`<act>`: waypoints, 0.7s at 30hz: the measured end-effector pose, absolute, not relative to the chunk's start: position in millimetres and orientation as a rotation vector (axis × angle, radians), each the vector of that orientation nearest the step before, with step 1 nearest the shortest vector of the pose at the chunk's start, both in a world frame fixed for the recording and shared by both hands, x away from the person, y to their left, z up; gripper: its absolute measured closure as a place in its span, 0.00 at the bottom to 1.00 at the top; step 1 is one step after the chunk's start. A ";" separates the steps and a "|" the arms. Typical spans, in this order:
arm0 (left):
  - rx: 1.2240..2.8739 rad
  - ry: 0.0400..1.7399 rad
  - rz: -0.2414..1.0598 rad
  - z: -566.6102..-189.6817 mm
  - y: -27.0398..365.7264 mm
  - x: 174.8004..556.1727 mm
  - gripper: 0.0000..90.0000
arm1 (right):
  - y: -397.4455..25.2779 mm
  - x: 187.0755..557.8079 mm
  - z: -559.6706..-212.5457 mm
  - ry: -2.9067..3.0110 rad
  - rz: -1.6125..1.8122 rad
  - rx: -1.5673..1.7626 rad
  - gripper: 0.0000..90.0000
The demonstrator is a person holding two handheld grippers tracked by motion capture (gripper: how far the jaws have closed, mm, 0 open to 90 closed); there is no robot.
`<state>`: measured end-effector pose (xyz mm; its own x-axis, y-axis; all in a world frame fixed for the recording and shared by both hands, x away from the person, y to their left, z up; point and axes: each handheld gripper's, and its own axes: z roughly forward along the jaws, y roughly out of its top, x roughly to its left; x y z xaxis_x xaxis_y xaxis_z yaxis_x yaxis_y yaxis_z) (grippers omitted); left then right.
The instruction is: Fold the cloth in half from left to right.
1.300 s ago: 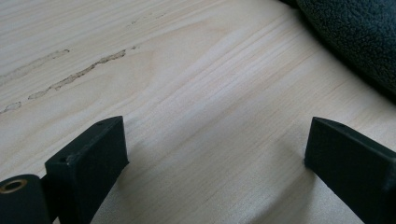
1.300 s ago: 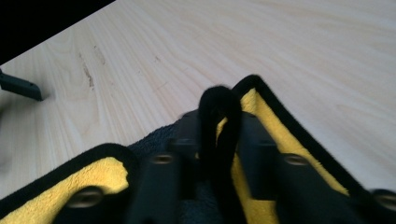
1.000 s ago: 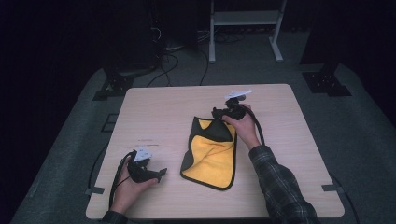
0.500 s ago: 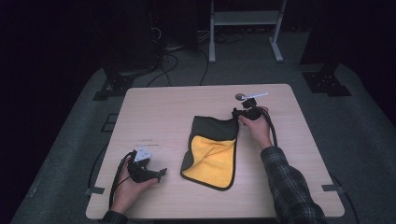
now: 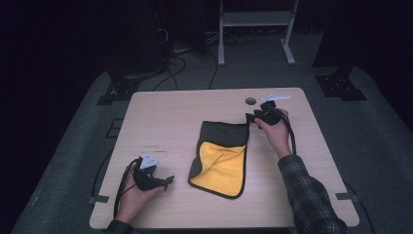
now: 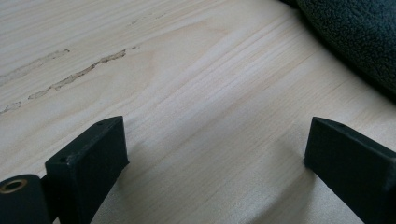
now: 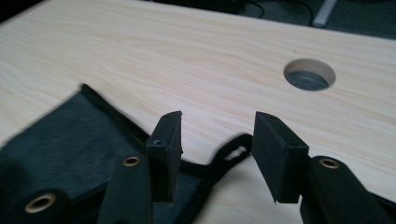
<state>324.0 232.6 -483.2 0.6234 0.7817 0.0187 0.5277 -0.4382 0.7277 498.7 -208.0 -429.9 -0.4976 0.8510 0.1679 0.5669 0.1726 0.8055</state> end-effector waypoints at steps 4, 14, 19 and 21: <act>2.143 1.022 0.465 -483.2 232.6 324.0 0.05 | -197.9 484.9 -423.7 2.201 1.295 1.263 0.56; 2.143 1.022 0.465 -483.2 232.6 324.0 0.05 | -143.0 459.6 -434.7 2.425 1.407 1.049 0.54; 2.143 1.022 0.465 -483.2 232.6 324.0 0.05 | -114.4 457.8 -439.8 2.513 1.435 0.969 0.54; 2.143 1.022 0.465 -483.2 232.6 324.0 0.05 | -102.0 458.7 -442.2 2.544 1.434 0.954 0.54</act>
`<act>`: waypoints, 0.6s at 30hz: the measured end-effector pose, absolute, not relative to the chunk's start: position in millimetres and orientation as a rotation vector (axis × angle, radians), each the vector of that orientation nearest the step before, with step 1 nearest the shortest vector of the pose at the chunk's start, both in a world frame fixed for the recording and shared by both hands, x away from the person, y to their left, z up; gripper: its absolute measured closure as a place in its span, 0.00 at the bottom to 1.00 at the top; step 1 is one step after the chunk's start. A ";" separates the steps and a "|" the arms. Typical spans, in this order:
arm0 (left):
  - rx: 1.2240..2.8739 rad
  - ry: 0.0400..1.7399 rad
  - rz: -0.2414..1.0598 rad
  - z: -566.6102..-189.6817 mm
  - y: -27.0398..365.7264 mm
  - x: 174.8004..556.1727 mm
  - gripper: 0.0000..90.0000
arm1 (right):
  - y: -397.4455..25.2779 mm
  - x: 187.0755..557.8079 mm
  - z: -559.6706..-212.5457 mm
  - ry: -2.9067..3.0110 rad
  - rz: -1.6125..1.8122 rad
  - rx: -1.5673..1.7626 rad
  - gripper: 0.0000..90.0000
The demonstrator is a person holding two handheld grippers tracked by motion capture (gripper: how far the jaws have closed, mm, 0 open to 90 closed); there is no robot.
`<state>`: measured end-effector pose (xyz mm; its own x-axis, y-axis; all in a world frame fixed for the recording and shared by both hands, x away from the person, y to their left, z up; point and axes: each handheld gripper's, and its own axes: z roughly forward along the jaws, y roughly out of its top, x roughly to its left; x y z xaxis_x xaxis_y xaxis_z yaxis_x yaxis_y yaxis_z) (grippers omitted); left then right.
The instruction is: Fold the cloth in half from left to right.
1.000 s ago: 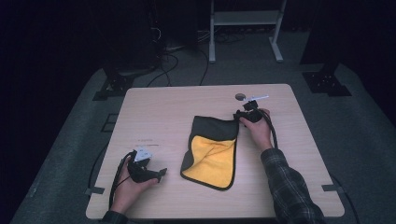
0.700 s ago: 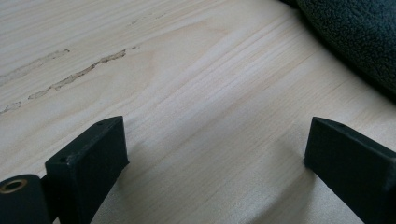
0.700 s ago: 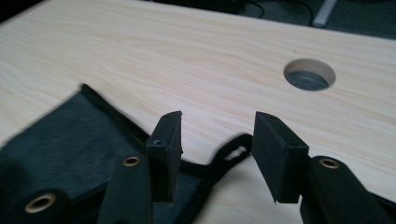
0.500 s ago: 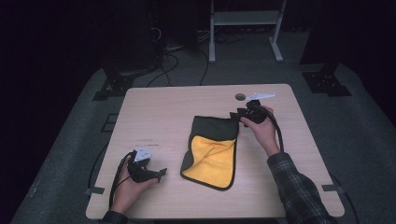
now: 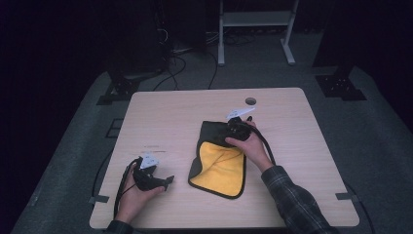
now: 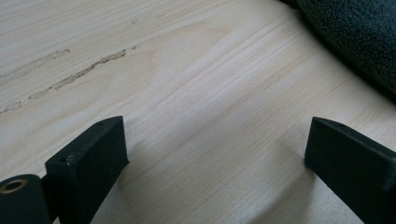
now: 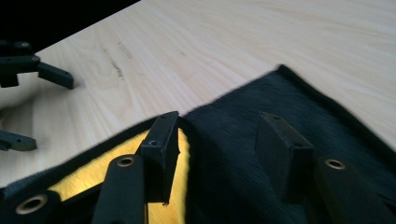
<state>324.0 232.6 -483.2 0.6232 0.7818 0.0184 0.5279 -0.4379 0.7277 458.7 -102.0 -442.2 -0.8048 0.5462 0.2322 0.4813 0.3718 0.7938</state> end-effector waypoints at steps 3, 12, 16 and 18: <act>2.143 1.022 0.465 -483.2 232.6 324.0 0.05 | -89.2 461.4 -447.0 2.575 1.428 0.943 0.54; 2.144 1.020 0.464 -483.1 232.7 324.1 0.05 | -68.8 466.4 -461.6 2.701 1.386 0.919 0.90; 2.145 1.020 0.463 -483.1 232.8 324.1 0.05 | -75.3 461.8 -454.4 2.698 1.442 0.914 0.97; 2.144 1.020 0.464 -483.1 232.7 324.1 0.05 | -80.4 457.7 -450.1 2.699 1.467 0.907 0.97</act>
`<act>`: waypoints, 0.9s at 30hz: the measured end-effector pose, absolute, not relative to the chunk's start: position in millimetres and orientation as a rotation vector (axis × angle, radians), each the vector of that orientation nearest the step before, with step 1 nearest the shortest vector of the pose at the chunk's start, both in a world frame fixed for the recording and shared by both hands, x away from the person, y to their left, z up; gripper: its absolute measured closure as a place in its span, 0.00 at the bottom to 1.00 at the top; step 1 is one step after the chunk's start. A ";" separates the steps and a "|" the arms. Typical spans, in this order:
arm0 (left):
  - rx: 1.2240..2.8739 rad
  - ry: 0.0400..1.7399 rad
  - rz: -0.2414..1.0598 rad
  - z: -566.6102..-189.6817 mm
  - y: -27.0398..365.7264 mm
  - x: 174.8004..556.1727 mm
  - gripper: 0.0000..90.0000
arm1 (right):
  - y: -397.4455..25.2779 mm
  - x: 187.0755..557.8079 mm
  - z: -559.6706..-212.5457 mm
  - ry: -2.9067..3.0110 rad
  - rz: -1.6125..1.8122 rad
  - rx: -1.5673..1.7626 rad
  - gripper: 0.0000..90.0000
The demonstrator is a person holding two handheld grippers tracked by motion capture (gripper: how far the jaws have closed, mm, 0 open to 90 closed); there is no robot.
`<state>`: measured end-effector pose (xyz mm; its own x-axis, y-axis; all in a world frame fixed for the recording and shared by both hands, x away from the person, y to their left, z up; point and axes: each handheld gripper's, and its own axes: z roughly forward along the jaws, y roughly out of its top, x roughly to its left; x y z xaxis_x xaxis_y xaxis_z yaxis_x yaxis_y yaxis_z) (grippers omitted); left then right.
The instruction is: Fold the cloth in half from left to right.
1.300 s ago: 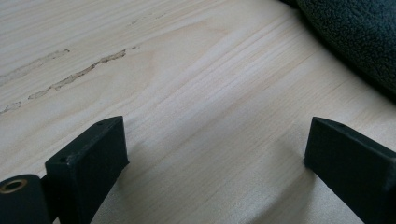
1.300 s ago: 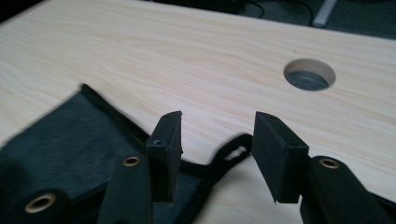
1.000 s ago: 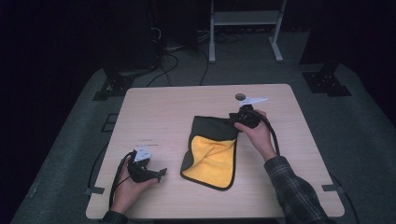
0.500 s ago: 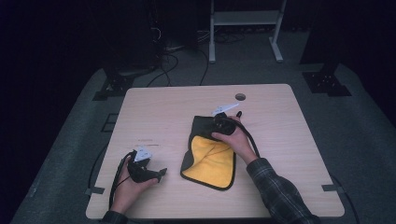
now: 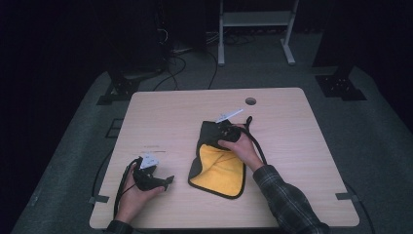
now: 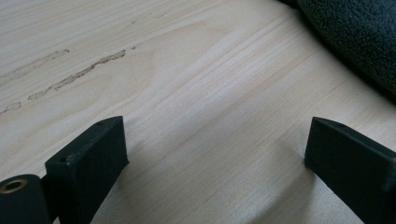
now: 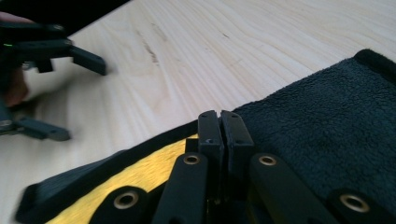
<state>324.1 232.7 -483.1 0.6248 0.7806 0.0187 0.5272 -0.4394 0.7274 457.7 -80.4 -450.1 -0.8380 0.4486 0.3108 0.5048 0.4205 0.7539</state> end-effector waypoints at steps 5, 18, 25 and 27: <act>2.145 1.020 0.464 -483.1 232.8 324.1 0.05 | -97.1 441.7 -437.5 -2.578 -1.453 -0.825 0.98; 2.112 1.054 0.433 -479.5 233.2 325.0 0.12 | -132.5 395.3 -428.0 -2.509 -1.522 -0.735 0.98; 2.032 1.016 0.334 -465.0 217.9 334.1 0.28 | -147.8 369.3 -430.0 -2.516 -1.499 -0.692 0.98; 2.024 1.002 0.304 -463.9 208.2 340.0 0.30 | -152.0 365.1 -431.1 -2.518 -1.492 -0.694 0.98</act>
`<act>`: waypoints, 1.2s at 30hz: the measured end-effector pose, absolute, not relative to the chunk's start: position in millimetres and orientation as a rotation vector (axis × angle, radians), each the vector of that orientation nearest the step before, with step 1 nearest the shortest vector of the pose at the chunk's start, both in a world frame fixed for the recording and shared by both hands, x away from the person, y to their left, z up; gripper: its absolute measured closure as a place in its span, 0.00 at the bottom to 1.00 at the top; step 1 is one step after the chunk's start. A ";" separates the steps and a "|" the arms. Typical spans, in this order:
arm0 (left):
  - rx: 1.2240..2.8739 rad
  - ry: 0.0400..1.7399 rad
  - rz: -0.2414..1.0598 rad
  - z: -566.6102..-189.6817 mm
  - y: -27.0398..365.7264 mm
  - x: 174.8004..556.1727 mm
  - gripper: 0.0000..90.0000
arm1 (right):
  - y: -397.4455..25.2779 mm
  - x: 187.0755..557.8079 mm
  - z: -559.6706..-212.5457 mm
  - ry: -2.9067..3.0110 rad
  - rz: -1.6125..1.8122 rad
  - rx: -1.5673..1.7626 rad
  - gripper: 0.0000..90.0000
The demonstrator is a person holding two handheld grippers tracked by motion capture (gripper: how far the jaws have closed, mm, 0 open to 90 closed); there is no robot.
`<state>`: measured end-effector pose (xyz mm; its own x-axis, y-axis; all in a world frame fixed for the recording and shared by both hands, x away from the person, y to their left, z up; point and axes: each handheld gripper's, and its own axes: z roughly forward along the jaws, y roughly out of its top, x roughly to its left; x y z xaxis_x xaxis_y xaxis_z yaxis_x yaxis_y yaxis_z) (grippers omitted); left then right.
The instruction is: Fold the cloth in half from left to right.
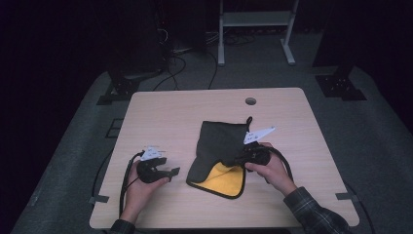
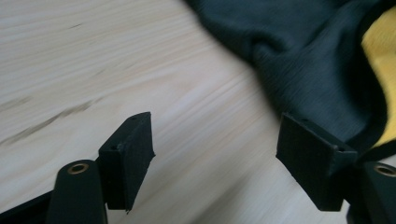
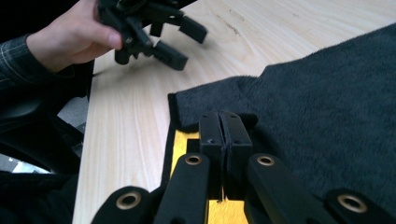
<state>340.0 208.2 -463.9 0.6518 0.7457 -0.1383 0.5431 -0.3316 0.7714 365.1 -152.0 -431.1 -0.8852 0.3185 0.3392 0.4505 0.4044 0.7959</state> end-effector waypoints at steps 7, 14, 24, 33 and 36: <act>2.060 0.934 0.203 -465.6 173.3 356.2 0.39 | -157.4 363.1 -433.9 -2.524 -1.485 -0.706 0.98; 2.134 0.935 0.053 -471.5 164.3 354.4 0.83 | -155.9 356.9 -433.0 -2.541 -1.480 -0.685 0.98; 2.151 0.937 -0.036 -469.1 172.7 325.8 0.96 | -165.4 335.7 -435.4 -2.594 -1.431 -0.643 0.98; 2.165 0.936 -0.008 -468.5 177.0 309.6 0.78 | -170.2 305.8 -450.9 -2.699 -1.272 -0.547 0.92; 2.176 0.928 0.016 -467.4 179.7 303.7 0.68 | -171.9 298.6 -458.4 -2.715 -1.210 -0.518 0.87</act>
<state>303.7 179.7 -467.4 0.7362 0.6232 -0.2640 0.6137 -0.4502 0.6486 298.6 -171.9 -458.4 -0.9336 0.2581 0.2485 0.3573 0.6208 0.6977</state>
